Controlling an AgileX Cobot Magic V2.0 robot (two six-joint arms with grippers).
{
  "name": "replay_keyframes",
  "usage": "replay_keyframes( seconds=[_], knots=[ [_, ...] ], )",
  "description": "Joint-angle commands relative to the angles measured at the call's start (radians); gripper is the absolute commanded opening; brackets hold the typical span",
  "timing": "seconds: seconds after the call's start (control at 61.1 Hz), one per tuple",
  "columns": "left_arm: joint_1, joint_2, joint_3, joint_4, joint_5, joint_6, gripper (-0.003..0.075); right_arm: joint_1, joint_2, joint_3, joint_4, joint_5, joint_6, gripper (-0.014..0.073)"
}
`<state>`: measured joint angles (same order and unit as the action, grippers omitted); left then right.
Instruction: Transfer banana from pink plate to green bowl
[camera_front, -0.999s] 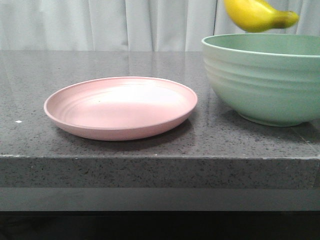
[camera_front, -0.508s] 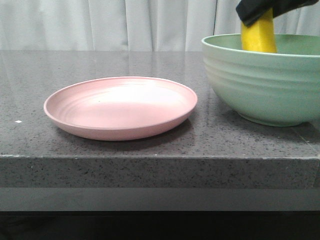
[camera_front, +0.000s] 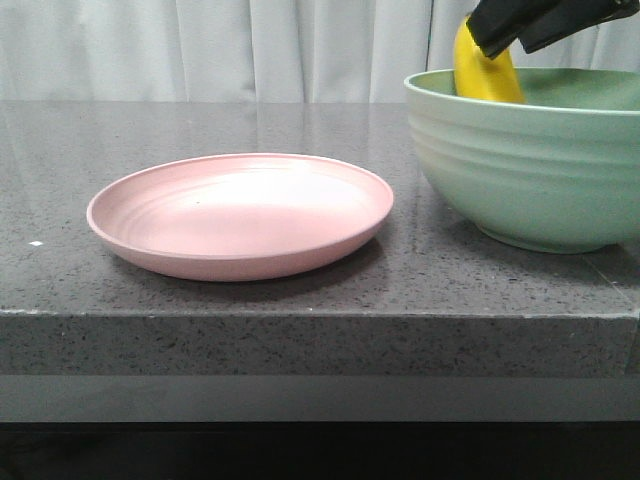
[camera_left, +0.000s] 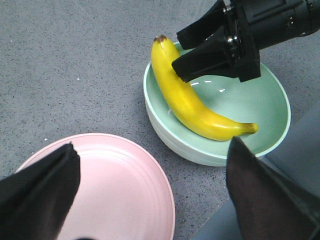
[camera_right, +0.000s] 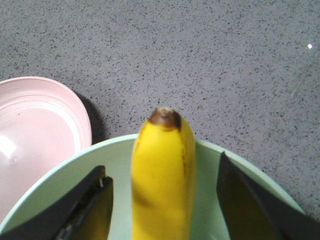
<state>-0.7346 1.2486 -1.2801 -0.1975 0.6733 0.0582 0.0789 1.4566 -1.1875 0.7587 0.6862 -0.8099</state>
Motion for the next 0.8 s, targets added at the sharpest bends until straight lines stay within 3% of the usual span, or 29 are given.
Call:
replay_keyframes(
  seconds=[0.0, 0.066, 0.18, 0.278, 0.409, 0.606, 0.786],
  knots=[
    [-0.009, -0.025, -0.033, -0.019, -0.062, 0.003, 0.0587, -0.007, -0.039, -0.038, 0.035, -0.03, 0.027, 0.047],
    [-0.009, -0.025, -0.033, -0.019, -0.064, 0.003, 0.0581, -0.007, -0.049, -0.043, 0.025, -0.016, 0.1, 0.0431],
    [0.007, -0.025, -0.033, 0.001, -0.075, -0.005, 0.0469, -0.007, -0.07, -0.077, -0.06, 0.031, 0.298, 0.0193],
    [0.056, -0.025, -0.033, 0.004, -0.083, -0.005, 0.0281, -0.007, -0.077, -0.129, -0.161, 0.104, 0.429, 0.0017],
    [0.151, -0.025, -0.033, 0.004, -0.082, -0.005, -0.0009, -0.007, -0.077, -0.192, -0.291, 0.189, 0.554, -0.0057],
    [0.277, -0.025, -0.033, 0.024, -0.082, -0.005, -0.002, -0.007, -0.077, -0.235, -0.434, 0.272, 0.666, -0.0057],
    [0.44, -0.051, 0.01, 0.145, -0.063, -0.109, -0.002, -0.007, -0.159, -0.211, -0.62, 0.25, 0.739, -0.0057]
  ],
)
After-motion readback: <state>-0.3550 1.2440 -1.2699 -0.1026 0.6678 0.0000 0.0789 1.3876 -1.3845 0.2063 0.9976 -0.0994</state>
